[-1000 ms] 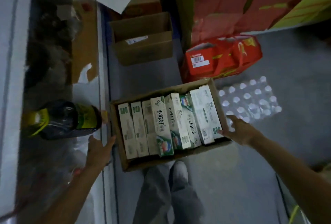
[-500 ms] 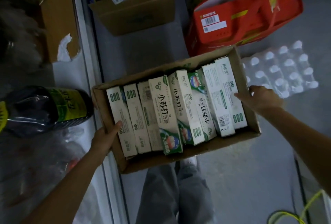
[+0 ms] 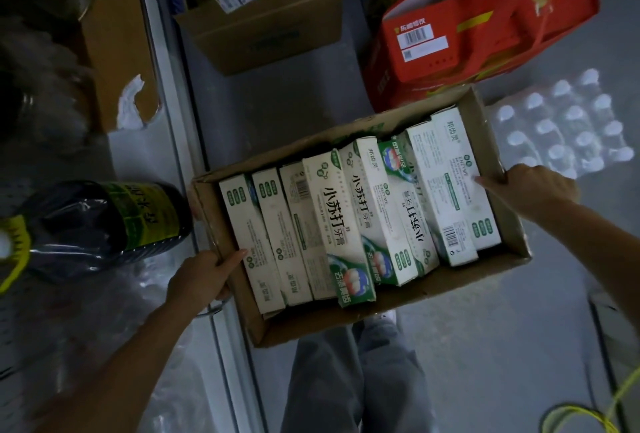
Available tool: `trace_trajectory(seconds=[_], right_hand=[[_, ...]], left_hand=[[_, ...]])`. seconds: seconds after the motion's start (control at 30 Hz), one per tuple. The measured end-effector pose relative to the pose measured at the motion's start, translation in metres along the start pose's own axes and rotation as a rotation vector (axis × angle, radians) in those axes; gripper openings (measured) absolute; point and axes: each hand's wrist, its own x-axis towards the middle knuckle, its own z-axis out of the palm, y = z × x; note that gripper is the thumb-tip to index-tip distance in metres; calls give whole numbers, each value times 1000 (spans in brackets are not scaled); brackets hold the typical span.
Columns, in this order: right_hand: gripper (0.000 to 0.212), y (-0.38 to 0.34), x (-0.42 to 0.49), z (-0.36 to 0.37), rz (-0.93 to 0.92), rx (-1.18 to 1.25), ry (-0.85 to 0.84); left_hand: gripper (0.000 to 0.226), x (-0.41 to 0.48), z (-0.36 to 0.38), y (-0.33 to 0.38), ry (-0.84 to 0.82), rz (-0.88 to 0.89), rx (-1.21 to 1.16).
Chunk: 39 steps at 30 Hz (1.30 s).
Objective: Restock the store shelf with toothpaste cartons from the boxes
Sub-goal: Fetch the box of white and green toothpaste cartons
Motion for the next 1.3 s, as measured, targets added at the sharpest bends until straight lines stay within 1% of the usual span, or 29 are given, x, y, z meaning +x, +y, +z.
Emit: trace_trajectory(seconds=[0.07, 0.2, 0.27, 0.37, 0.57, 0.73, 0.83, 0.93, 1.07, 1.13, 1.23, 1.3], right_hand=[[68, 0, 0, 2, -32, -11, 14], [62, 2, -4, 2, -67, -76, 10], [59, 4, -10, 3, -68, -82, -5], [52, 9, -29, 13, -35, -58, -44], [53, 31, -89, 50, 63, 52, -167], [52, 54, -152, 57, 111, 107, -236], [50, 77, -202, 57, 184, 185, -306], [49, 100, -259, 61, 299, 261, -328], [50, 133, -345, 52, 446, 412, -308], [51, 148, -390, 51, 529, 488, -291], [53, 163, -460, 63, 666, 607, -252], [51, 166, -508, 76, 758, 706, -217]], left_hand=[[64, 1, 1, -2, 27, -8, 13], [58, -2, 2, -3, 94, 22, 159], [56, -2, 1, -2, 108, 29, 235], [48, 1, -5, 2, 131, 95, 334], [54, 11, -27, 6, 52, 126, 386], [46, -30, -51, 61, 39, 210, 605], [45, -63, -58, 90, 2, 279, 778], [49, -99, -63, 120, -1, 364, 914], [48, -167, -73, 183, 6, 527, 982], [49, -201, -73, 216, 32, 628, 1060], [49, -257, -63, 262, 69, 772, 1174], [47, -302, -49, 285, 90, 868, 1235]])
